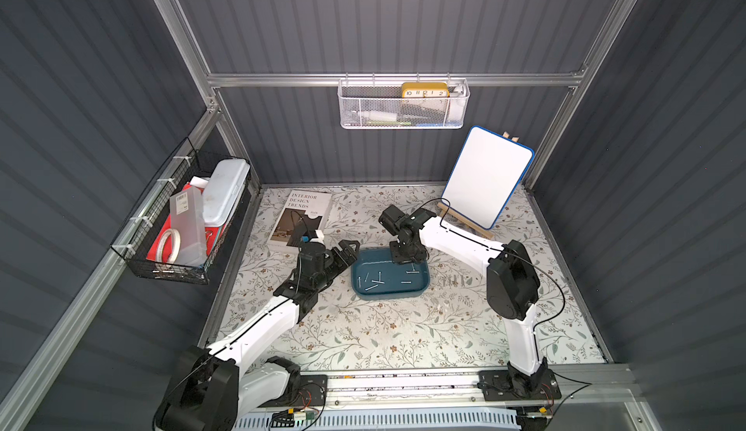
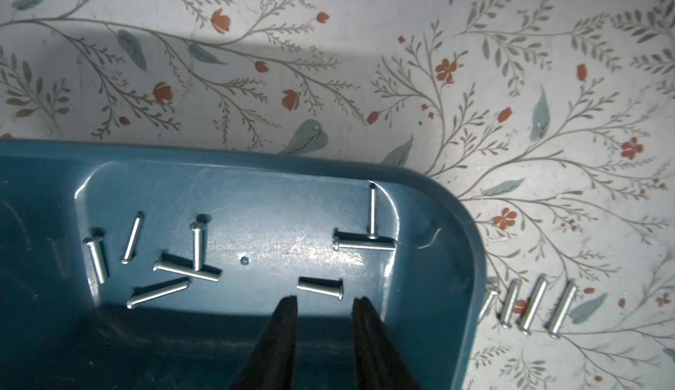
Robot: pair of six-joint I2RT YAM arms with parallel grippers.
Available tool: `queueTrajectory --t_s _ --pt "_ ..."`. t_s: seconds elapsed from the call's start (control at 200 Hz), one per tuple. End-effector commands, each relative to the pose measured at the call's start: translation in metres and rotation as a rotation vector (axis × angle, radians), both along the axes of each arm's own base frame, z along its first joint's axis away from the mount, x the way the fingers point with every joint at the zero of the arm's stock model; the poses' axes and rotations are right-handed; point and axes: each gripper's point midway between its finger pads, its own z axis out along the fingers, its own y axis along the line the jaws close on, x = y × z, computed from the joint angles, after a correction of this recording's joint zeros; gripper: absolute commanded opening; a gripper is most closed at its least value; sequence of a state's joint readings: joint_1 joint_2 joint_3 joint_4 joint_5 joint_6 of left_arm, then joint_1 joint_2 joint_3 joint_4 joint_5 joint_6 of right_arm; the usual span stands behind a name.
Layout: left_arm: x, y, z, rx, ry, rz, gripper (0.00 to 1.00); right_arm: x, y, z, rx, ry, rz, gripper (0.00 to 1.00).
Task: Take out the screws from the storage box
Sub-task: Pick up the screw from the storage box.
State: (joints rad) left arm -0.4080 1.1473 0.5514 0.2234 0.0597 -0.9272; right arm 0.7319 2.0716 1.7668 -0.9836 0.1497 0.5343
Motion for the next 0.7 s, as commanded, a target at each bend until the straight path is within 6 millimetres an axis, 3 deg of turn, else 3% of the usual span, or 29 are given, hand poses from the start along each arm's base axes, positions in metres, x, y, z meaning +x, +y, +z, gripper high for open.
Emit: queueTrajectory --t_s 0.0,0.695 --pt "-0.002 -0.003 0.007 -0.008 -0.026 -0.023 0.95 0.002 -0.013 -0.001 -0.031 0.002 -0.035 0.31" --pt "-0.004 -0.008 -0.016 0.033 0.02 -0.064 0.94 -0.001 -0.037 -0.056 -0.142 0.104 -0.089 0.27"
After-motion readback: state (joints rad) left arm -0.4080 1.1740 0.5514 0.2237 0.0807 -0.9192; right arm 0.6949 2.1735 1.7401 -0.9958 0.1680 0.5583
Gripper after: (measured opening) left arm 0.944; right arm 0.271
